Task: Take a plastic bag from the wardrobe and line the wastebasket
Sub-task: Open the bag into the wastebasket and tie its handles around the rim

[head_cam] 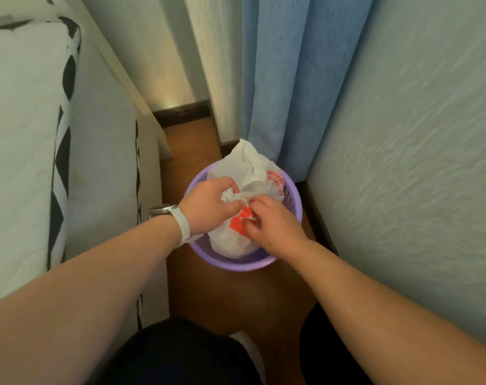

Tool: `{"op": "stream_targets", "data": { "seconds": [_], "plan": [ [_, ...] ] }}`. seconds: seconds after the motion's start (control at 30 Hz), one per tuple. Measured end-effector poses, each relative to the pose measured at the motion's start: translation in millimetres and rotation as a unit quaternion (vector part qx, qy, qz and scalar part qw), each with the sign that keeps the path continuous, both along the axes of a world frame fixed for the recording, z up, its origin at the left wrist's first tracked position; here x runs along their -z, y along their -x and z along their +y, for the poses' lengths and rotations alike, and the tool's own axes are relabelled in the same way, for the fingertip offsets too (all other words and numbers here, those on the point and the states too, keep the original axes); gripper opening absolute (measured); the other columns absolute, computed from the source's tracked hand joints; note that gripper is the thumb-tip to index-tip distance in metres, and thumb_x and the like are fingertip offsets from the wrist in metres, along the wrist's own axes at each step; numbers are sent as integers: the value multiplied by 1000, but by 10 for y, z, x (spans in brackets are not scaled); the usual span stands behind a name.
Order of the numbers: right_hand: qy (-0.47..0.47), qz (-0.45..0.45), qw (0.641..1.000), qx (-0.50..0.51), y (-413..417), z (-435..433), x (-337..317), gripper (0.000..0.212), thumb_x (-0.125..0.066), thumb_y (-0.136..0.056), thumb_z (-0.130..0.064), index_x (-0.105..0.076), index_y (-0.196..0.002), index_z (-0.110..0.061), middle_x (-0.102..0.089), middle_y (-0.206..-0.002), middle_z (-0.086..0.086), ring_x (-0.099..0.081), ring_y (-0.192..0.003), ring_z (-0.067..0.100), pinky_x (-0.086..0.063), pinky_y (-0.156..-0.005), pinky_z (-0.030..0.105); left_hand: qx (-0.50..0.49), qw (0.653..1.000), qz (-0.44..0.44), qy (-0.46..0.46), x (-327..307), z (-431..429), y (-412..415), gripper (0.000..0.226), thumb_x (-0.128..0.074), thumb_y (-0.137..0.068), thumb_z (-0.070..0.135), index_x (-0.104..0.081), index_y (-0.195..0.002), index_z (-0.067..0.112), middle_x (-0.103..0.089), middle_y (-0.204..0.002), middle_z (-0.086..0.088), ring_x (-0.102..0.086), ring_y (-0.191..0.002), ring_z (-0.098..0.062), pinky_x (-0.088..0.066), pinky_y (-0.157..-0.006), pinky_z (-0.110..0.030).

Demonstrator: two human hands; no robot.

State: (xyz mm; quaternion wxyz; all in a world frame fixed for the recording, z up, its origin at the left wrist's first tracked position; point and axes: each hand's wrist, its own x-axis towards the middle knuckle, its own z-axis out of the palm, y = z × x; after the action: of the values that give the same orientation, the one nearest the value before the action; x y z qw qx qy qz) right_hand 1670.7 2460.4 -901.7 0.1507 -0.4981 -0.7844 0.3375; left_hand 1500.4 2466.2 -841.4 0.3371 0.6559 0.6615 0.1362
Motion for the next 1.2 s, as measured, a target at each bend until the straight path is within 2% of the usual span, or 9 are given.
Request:
{"op": "stream_targets", "data": {
  "seconds": [0.13, 0.27, 0.4, 0.57, 0.7, 0.87, 0.97, 1.03, 1.2],
  "plan": [
    [46, -40, 997, -42, -16, 55, 113, 9, -59, -93, -34, -55, -102, -31, -51, -106, -11, -50, -92, 13, -42, -75, 28, 4, 999, 28, 34, 289, 1, 28, 8, -65, -90, 37, -58, -92, 33, -64, -83, 11, -62, -81, -11, -43, -63, -20],
    [40, -24, 998, -29, -29, 150, 130, 33, -60, -88, -37, -57, -119, -26, -54, -123, -7, -53, -102, 15, -51, -83, 37, -5, 999, 20, 48, 457, -2, 102, 10, -66, -89, 35, -62, -97, 31, -70, -95, 4, -64, -89, -15, -51, -79, -32],
    [43, -6, 999, -26, -37, 199, 122, 44, -63, -89, -39, -51, -130, -29, -50, -132, -8, -50, -115, 14, -48, -94, 35, -26, 998, -18, 50, 500, 6, 103, 7, -68, -89, 31, -64, -95, 30, -70, -94, 7, -64, -89, -12, -52, -79, -31],
    [36, 24, 998, -35, -20, 181, 141, 16, -60, -93, -30, -63, -108, -23, -60, -114, -5, -56, -102, 18, -52, -86, 44, -46, 993, -89, 67, 366, 40, 70, 3, -69, -88, 29, -67, -88, 26, -69, -88, 6, -66, -83, -12, -55, -68, -28],
    [15, 16, 1000, -7, -120, 175, 64, 8, -58, -95, -25, -63, -95, -18, -58, -100, -3, -56, -94, 21, -50, -81, 40, -77, 979, -153, 115, 152, 62, 73, 10, -62, -94, 27, -71, -94, 24, -72, -89, 8, -69, -85, -12, -53, -68, -24],
    [-16, 10, 1000, 21, -201, 101, -31, 10, -55, -97, -27, -61, -92, -20, -60, -96, -5, -56, -87, 15, -49, -72, 29, -19, 982, -57, 178, 38, 56, 107, 14, -61, -95, 30, -70, -105, 27, -72, -96, 10, -69, -86, -9, -55, -71, -23],
    [-39, 3, 999, 34, -281, 67, -66, 11, -55, -95, -25, -62, -90, -18, -60, -91, -3, -57, -82, 19, -51, -72, 38, 23, 983, -21, 179, 34, 26, 72, 10, -62, -93, 31, -72, -95, 29, -72, -90, 14, -67, -84, -7, -49, -67, -16],
    [-50, 5, 998, 48, -363, 50, -93, 10, -56, -93, -23, -61, -87, -17, -59, -87, -3, -56, -79, 20, -52, -72, 41, 32, 983, -30, 179, 41, -3, 21, 10, -64, -92, 36, -71, -90, 29, -72, -86, 12, -68, -83, -11, -51, -69, -20],
    [-61, 14, 995, 80, -558, 26, -158, 9, -58, -91, -20, -63, -86, -14, -62, -86, 1, -58, -78, 22, -53, -71, 44, 52, 965, -112, 231, 86, -82, -104, 21, -62, -91, 47, -69, -102, 31, -74, -97, 13, -70, -92, -14, -56, -91, -35]
  ]
}}
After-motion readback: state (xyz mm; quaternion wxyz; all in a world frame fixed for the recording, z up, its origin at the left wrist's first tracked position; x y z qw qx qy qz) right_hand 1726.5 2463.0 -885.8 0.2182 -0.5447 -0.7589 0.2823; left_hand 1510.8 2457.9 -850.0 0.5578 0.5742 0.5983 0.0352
